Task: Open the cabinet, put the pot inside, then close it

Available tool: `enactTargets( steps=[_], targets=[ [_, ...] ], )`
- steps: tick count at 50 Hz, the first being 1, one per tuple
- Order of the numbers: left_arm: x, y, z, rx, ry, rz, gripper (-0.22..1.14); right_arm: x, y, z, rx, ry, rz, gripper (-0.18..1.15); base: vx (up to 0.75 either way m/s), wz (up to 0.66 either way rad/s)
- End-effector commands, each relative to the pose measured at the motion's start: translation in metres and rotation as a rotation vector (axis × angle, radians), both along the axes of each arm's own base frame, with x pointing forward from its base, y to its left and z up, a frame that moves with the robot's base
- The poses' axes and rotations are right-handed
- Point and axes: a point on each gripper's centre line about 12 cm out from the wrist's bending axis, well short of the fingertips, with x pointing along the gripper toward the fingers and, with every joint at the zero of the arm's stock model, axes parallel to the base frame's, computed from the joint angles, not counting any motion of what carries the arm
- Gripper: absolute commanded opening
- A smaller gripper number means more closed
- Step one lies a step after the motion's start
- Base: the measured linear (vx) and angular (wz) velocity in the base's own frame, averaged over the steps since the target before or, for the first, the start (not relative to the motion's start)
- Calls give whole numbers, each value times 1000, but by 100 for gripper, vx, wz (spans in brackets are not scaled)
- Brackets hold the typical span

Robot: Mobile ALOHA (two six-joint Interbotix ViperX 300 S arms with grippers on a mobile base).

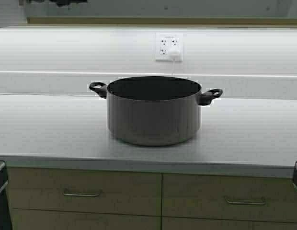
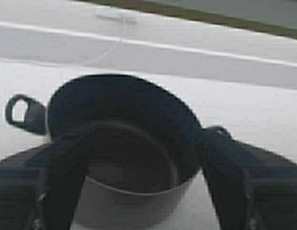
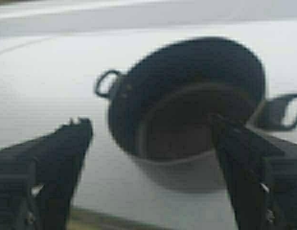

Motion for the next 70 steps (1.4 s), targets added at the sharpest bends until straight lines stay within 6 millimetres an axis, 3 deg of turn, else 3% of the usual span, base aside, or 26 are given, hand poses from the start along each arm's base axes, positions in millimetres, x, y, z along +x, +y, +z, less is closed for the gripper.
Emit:
enactTargets(
  steps=[1, 10, 16, 20, 35, 44, 50, 62, 70],
  targets=[
    [-1, 4, -16, -104, -1, 48, 102, -2, 3, -25, 80, 26, -103, 102, 0, 0],
    [-1, 12, -63, -226, 7, 127, 102, -15, 5, -76, 218, 26, -284, 102, 0, 0],
    [4, 11, -99, -291, 33, 149, 102, -18, 0, -114, 246, 53, -329, 102, 0, 0],
    [8, 12, -121, -340, 37, 157, 102, -18, -1, -129, 256, 46, -340, 102, 0, 0],
    [42, 15, -192, -645, 102, 130, 102, -12, 6, -195, 437, 61, -359, 102, 0, 1],
    [54, -4, -195, -664, 113, 10, 102, -20, -5, -223, 493, 49, -399, 102, 6, 4],
    [56, -7, -192, -674, 103, -5, 102, -26, -12, -234, 488, 40, -408, 102, 13, -3],
    [59, 8, -200, -675, 82, 123, 102, -23, -4, -253, 489, 46, -373, 102, 15, -6],
    [75, 24, -207, -689, 56, 184, 102, -7, 6, -258, 557, -7, -369, 102, 11, -2]
  ],
)
